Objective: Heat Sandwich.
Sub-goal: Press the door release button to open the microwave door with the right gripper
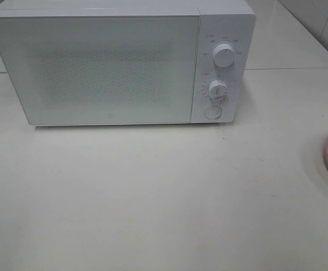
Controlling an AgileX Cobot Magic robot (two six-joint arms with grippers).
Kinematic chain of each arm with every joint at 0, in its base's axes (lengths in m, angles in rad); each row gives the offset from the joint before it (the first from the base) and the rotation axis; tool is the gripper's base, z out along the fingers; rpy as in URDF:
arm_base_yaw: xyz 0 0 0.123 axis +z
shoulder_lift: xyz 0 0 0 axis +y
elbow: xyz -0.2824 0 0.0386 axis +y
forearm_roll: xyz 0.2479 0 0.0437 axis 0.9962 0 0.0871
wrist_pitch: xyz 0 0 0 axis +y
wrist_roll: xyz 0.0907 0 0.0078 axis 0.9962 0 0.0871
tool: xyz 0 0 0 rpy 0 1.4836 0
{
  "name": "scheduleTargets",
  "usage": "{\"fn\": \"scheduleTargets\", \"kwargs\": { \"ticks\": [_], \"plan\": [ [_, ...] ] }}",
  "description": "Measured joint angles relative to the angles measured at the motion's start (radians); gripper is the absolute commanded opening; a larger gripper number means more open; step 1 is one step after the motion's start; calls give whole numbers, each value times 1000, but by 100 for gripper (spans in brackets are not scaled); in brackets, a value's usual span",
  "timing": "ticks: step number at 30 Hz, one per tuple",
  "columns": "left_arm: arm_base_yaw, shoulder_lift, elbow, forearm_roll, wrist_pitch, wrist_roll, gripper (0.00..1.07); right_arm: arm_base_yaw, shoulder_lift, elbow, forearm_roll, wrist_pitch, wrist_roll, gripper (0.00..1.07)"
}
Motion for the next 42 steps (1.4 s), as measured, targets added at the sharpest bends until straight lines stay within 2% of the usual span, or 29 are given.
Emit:
{"fn": "scheduleTargets", "kwargs": {
  "ticks": [27, 42],
  "plan": [
    [0, 0, 0, 0, 0, 0, 101, 0, 1, -24, 0, -34, 0, 76],
    [0, 0, 0, 0, 0, 0, 101, 0, 245, -38, 0, -183, 0, 76]
  ]
}}
